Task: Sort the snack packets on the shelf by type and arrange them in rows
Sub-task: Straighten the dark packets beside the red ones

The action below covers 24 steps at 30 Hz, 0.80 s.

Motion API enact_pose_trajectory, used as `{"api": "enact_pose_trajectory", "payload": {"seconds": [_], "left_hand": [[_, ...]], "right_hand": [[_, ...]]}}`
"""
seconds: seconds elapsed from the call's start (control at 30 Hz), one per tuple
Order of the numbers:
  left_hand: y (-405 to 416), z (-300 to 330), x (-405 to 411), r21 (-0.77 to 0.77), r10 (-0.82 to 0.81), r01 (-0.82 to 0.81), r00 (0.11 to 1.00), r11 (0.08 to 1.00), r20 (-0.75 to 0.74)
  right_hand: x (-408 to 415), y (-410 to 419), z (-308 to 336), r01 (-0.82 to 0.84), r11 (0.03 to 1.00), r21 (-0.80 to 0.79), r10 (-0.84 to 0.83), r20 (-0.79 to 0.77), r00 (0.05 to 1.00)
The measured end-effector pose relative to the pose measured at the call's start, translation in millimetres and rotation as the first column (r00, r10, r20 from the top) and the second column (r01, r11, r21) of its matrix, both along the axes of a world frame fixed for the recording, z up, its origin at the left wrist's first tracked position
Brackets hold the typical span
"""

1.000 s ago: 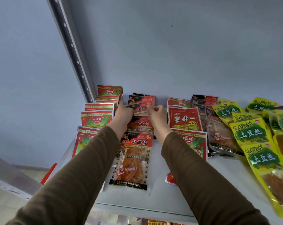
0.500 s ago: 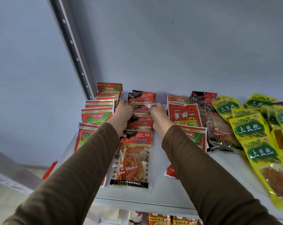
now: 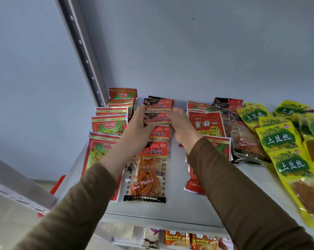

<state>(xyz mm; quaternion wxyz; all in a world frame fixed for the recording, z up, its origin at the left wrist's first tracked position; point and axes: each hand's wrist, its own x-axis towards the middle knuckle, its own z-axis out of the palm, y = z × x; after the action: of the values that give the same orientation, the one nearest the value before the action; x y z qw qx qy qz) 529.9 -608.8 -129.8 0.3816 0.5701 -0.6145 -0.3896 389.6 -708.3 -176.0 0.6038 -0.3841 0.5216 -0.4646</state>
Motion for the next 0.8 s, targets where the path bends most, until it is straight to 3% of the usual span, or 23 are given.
{"api": "enact_pose_trajectory", "payload": {"seconds": [0.03, 0.1, 0.2, 0.3, 0.47, 0.8], "left_hand": [[16.9, -9.5, -0.6, -0.044, -0.050, 0.057, 0.986, 0.997, 0.158], [47.8, -35.3, -3.5, -0.035, -0.075, 0.113, 0.834, 0.993, 0.546], [73.0, -68.6, -8.7, -0.004, -0.078, 0.123, 0.654, 0.992, 0.752], [69.3, -85.6, -10.9, -0.013, -0.063, 0.121, 0.606, 0.993, 0.793], [53.0, -93.1, -12.1, -0.062, -0.019, 0.112, 0.604, 0.992, 0.797], [51.5, -90.7, -14.1, -0.075, 0.004, 0.087, 0.627, 0.993, 0.779]], "right_hand": [[-1.3, 1.1, -1.0, -0.015, 0.999, -0.029, 0.015, -0.020, 1.000], [-2.4, 1.5, -3.9, -0.014, 0.998, -0.058, 0.010, -0.077, 0.997], [0.5, 4.8, -8.9, -0.010, 0.997, -0.073, 0.002, -0.114, 0.994], [3.3, 6.7, -14.9, -0.024, 0.994, -0.106, 0.005, -0.176, 0.984], [9.1, 5.1, -15.5, -0.021, 0.987, -0.157, -0.020, -0.253, 0.967], [20.6, 8.0, -20.0, 0.063, 0.993, -0.096, -0.074, -0.108, 0.991]]}}
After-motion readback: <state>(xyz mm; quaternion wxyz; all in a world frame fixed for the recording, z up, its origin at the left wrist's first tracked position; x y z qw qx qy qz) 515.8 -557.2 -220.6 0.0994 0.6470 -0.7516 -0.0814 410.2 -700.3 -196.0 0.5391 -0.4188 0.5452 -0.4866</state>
